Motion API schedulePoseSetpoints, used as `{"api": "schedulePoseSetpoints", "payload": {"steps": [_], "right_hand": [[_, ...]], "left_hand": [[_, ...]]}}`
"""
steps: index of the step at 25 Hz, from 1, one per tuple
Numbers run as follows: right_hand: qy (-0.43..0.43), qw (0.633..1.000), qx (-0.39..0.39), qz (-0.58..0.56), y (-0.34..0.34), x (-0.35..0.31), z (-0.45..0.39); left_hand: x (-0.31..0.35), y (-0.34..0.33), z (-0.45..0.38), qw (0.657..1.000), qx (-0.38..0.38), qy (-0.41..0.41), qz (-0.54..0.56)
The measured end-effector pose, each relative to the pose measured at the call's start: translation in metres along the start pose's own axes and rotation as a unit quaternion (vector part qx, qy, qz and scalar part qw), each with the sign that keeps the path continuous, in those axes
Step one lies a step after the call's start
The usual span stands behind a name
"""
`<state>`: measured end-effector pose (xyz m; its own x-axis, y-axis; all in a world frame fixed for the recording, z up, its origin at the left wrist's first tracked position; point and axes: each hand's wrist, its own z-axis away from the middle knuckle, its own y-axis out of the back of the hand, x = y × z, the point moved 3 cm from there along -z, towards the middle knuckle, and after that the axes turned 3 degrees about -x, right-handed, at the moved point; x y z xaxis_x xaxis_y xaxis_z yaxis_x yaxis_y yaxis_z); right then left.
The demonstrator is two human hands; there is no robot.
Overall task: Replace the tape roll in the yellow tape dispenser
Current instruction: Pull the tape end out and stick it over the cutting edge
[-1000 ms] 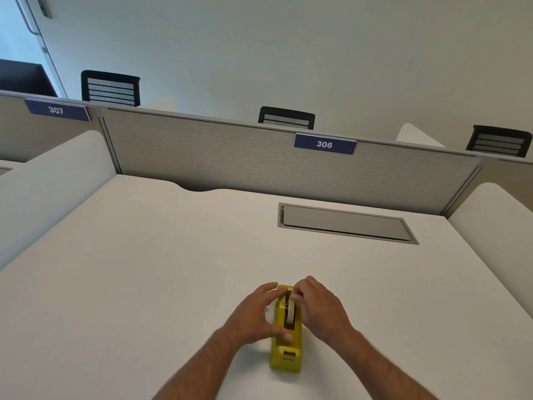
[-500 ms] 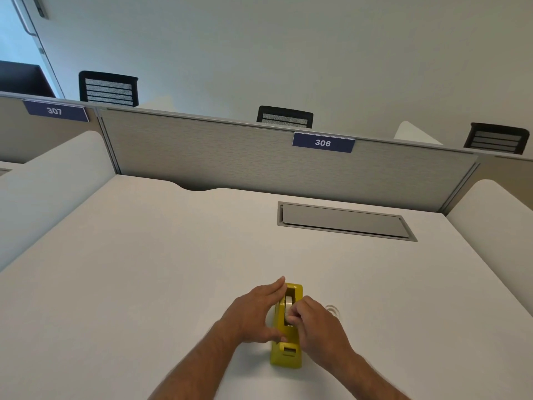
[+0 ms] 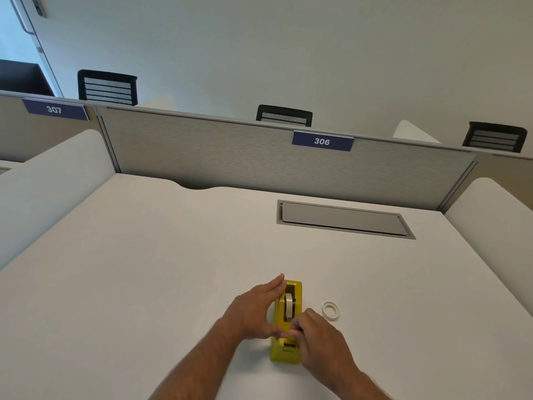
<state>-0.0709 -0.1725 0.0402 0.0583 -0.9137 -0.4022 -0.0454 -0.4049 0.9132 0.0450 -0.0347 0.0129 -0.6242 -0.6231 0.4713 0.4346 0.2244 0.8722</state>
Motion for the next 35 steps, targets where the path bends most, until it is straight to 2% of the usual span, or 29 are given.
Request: {"api": "schedulePoseSetpoints", "payload": {"steps": [5,13,19,29,35], "right_hand": [[-0.013,1.0,0.005,-0.002,-0.008,0.002,0.014],[0.013,0.999,0.052,0.006,-0.016,-0.001,0.028],[0.029,0.998,0.053,0.034,-0.01,-0.01,0.03],[0.153,0.974,0.109,0.128,-0.013,-0.008,0.038],[0.146,0.979,0.098,0.106,-0.015,-0.006,0.041]], "left_hand": [[0.0,0.0,-0.001,1.0,-0.003,0.004,-0.002],[0.001,0.0,-0.001,1.0,-0.008,0.008,-0.001],[-0.002,-0.002,-0.002,1.0,-0.006,0.004,0.006],[-0.008,-0.008,-0.005,1.0,-0.006,0.003,0.026],[-0.008,-0.009,-0.004,0.999,-0.003,-0.006,0.031]]}}
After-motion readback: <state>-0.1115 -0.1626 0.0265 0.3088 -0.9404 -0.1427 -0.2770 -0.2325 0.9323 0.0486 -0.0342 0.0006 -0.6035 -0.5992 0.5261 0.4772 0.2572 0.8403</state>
